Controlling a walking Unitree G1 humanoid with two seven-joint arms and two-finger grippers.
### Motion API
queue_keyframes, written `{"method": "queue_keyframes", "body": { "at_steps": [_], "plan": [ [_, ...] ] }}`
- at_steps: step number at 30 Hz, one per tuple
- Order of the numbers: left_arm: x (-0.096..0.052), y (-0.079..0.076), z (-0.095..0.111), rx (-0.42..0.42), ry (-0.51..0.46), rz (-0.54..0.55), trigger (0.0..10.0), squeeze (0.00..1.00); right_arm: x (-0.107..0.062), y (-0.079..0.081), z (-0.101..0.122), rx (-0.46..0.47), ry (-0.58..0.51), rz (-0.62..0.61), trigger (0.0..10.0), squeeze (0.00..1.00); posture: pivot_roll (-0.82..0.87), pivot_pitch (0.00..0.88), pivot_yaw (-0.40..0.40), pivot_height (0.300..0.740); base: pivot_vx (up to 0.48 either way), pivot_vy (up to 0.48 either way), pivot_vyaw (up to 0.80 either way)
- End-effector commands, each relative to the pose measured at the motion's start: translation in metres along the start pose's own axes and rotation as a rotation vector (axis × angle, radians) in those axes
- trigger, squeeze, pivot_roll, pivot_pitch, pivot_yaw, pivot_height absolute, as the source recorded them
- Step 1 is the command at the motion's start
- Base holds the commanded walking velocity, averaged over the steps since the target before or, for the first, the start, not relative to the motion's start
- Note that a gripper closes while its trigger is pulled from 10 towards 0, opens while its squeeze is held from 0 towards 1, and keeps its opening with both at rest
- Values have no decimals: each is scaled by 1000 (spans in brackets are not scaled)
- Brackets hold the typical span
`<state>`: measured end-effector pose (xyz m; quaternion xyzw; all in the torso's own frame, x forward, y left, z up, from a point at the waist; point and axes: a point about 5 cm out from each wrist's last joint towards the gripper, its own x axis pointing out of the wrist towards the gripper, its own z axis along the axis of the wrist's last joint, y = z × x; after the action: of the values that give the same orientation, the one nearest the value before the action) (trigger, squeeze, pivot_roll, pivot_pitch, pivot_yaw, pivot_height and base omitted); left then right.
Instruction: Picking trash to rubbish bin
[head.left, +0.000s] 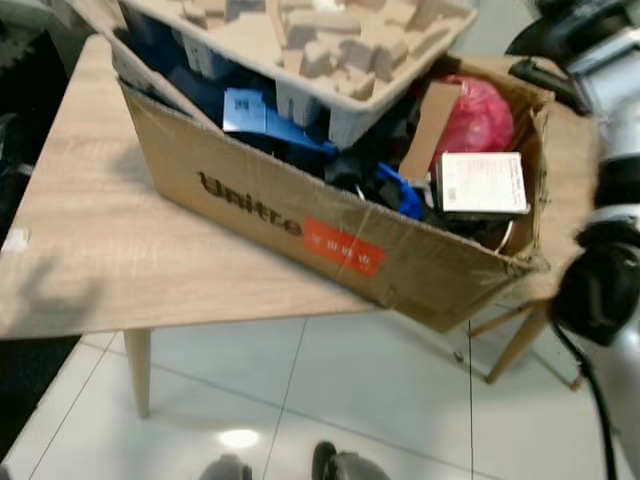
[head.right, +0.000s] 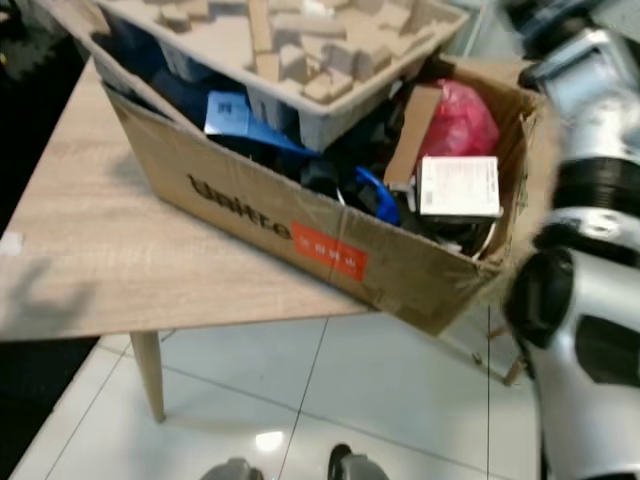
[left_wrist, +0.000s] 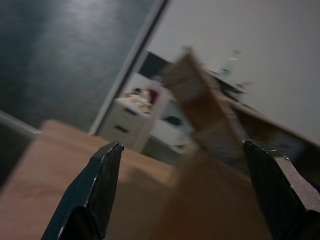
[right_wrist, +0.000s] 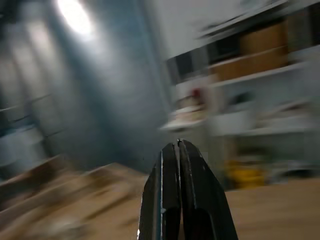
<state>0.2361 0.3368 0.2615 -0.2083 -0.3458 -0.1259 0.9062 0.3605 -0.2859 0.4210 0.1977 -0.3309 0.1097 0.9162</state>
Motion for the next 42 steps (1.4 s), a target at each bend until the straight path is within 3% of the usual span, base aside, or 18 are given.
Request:
{"method": "queue_keyframes", "body": {
  "at_steps": [1, 3, 4, 5, 6, 8, 9, 12, 13, 15, 18, 21, 27, 32, 33, 39, 40, 42],
  "plan": [
    [0, 2, 6, 46, 16, -2, 10000, 0, -3, -7, 3, -32, -13, -51, 10000, 0, 125, 119, -78, 740, 0, 0, 0],
    [-5, 10, 8, 62, 18, 39, 10000, 0, -21, -34, 17, -123, -42, -185, 10000, 0, 110, 114, -70, 740, 0, 0, 0],
    [-5, 10, 8, 62, 18, 39, 10000, 0, -21, -34, 17, -123, -42, -185, 10000, 0, 110, 114, -70, 740, 0, 0, 0],
    [-8, 15, 9, 67, 15, 59, 10000, 0, -33, -51, 27, -176, -60, -270, 10000, 0, 107, 110, -67, 740, 0, 0, 0],
    [-8, 15, 9, 67, 15, 59, 10000, 0, -33, -51, 27, -176, -60, -270, 10000, 0, 107, 110, -67, 740, 0, 0, 0],
    [-14, 25, 11, 78, 19, 98, 10000, 0, -58, -80, 44, -254, -85, -430, 10000, 0, 107, 110, -66, 740, 0, 0, 0],
    [-14, 25, 11, 78, 19, 98, 10000, 0, -58, -80, 44, -254, -85, -430, 10000, 0, 107, 110, -66, 740, 0, 0, 0],
    [-20, 35, 13, 104, 30, 142, 10000, 0, -88, -110, 54, -347, -74, -602, 10000, 0, 99, 110, -63, 740, -188, 0, 0],
    [-20, 35, 13, 104, 30, 142, 10000, 0, -88, -110, 54, -347, -74, -602, 10000, 0, 99, 110, -63, 740, -300, 0, 0],
    [-26, 42, 17, 118, 32, 176, 10000, 0, -113, -129, 56, -374, -68, -720, 10000, 0, 96, 111, -61, 740, -326, 0, 0],
    [-28, 44, 18, 123, 35, 186, 10000, 0, -125, -138, 56, -381, -65, -774, 10000, 0, 94, 112, -60, 740, -338, 0, 0],
    [-32, 49, 21, 140, 48, 202, 10000, 0, -162, -160, 54, -408, -22, -923, 10000, 0, 91, 116, -56, 740, -356, 0, 0],
    [-37, 55, 19, 147, 65, 221, 10000, 0, -192, -175, 46, -421, 27, -1034, 10000, 0, 90, 117, -56, 740, -361, 0, 0],
    [-56, 64, 2, 130, 135, 279, 10000, 0, -261, -196, 10, -395, 175, -1239, 10000, 0, 88, 123, -55, 740, -362, 0, 0],
    [-56, 64, 2, 130, 135, 279, 10000, 0, -261, -196, 10, -395, 175, -1239, 10000, 0, 88, 123, -55, 740, -368, 0, 0],
    [-71, 68, -15, 110, 204, 316, 10000, 0, -298, -199, -18, -348, 267, -1326, 10000, 0, 92, 127, -55, 740, -362, 0, 0],
    [-81, 69, -25, 103, 255, 341, 10000, 0, -316, -197, -36, -340, 345, -1356, 10000, 0, 94, 130, -55, 740, -364, 0, 0],
    [-92, 71, -35, 96, 306, 361, 10000, 0, -333, -194, -56, -319, 428, -1370, 10000, 0, 94, 130, -55, 740, -360, 0, 0]
  ]
}}
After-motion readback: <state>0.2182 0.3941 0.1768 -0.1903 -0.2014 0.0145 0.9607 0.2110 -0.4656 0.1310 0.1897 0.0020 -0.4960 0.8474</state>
